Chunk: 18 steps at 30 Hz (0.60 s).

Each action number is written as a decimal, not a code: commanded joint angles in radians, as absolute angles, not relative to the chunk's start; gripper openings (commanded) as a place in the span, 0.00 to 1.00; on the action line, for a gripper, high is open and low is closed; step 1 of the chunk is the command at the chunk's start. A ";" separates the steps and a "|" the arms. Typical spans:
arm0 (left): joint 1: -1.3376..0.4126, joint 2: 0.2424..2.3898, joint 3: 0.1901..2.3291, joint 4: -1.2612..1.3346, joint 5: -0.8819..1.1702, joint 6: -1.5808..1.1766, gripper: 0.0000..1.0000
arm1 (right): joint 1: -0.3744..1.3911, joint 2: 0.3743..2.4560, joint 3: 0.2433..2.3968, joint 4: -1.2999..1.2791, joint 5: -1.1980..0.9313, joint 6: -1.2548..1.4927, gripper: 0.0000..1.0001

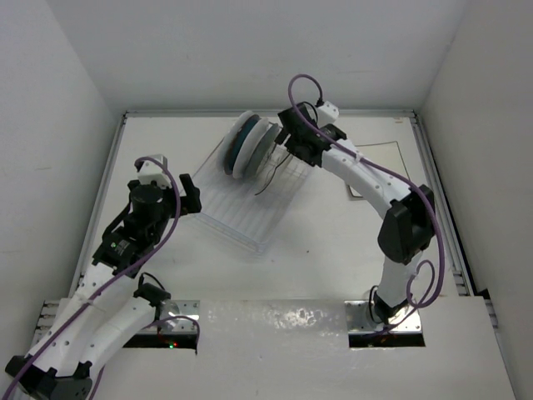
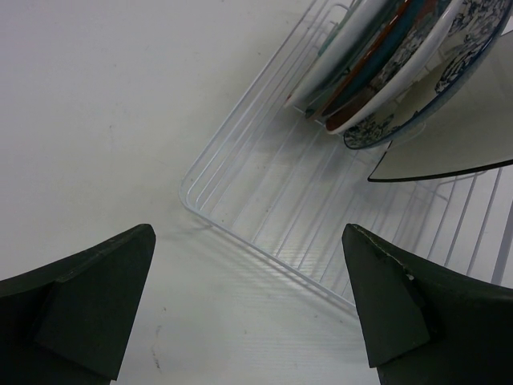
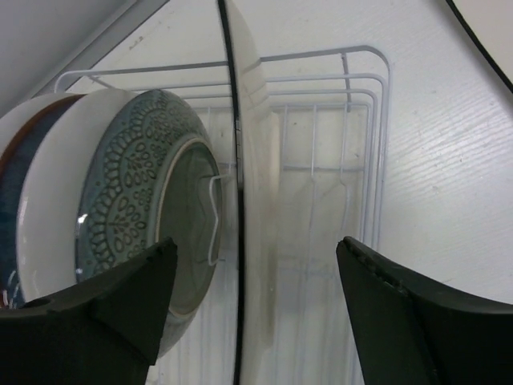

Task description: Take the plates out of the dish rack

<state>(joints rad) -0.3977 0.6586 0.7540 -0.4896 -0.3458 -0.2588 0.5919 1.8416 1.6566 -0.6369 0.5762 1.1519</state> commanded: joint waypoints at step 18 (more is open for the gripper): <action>-0.387 0.653 0.756 -0.445 -0.331 -0.247 1.00 | 0.597 1.885 1.738 -0.724 0.578 1.223 0.46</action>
<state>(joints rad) -0.3977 0.6594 0.7540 -0.4896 -0.3420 -0.2584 0.5919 1.8847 1.7432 -0.7246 0.5728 1.1999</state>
